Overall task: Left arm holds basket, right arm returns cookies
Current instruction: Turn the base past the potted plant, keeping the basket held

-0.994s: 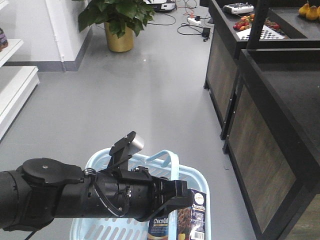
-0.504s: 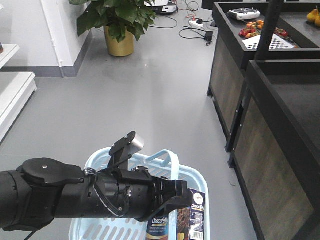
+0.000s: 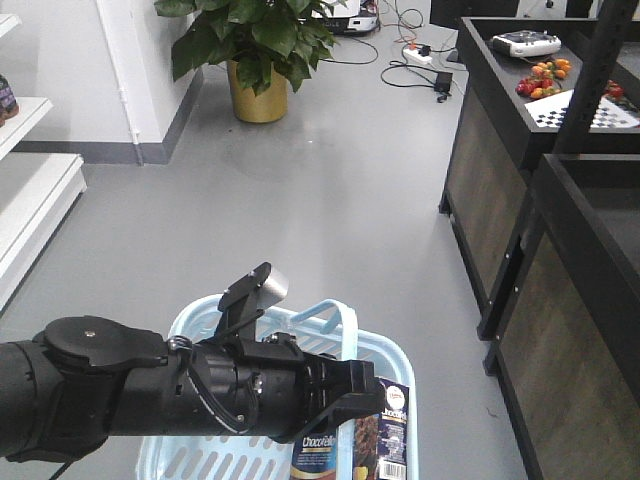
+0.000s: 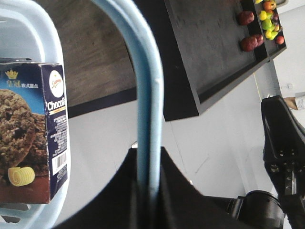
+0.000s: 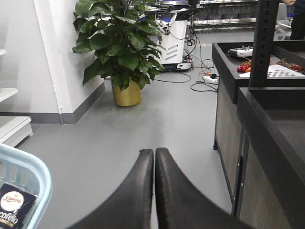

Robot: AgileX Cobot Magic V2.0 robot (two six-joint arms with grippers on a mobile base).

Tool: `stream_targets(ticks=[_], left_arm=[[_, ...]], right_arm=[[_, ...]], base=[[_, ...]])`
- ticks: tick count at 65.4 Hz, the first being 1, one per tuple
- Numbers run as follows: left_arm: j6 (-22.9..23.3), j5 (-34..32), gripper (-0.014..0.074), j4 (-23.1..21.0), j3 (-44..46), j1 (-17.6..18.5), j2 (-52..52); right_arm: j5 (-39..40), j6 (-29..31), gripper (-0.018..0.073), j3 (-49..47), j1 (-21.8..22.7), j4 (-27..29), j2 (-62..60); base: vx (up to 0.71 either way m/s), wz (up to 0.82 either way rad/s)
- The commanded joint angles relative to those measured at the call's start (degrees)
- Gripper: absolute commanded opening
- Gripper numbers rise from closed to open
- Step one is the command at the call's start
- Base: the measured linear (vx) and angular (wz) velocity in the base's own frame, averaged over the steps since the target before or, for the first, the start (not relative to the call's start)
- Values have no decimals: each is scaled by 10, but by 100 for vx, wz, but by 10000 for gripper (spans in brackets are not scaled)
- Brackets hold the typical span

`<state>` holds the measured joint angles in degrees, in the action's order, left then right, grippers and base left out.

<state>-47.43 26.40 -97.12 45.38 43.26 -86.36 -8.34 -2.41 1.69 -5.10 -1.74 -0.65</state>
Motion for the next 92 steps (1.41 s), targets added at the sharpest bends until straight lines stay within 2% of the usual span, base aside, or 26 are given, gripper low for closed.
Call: stream_targets(ticks=[1, 92], left_arm=[[-3, 22, -6, -22, 16, 2, 25], [-3, 22, -6, -22, 16, 2, 25]], right_arm=[[45, 1, -9, 0, 2, -2, -6], [45, 1, -9, 0, 2, -2, -6]], base=[[27, 4], [29, 5]])
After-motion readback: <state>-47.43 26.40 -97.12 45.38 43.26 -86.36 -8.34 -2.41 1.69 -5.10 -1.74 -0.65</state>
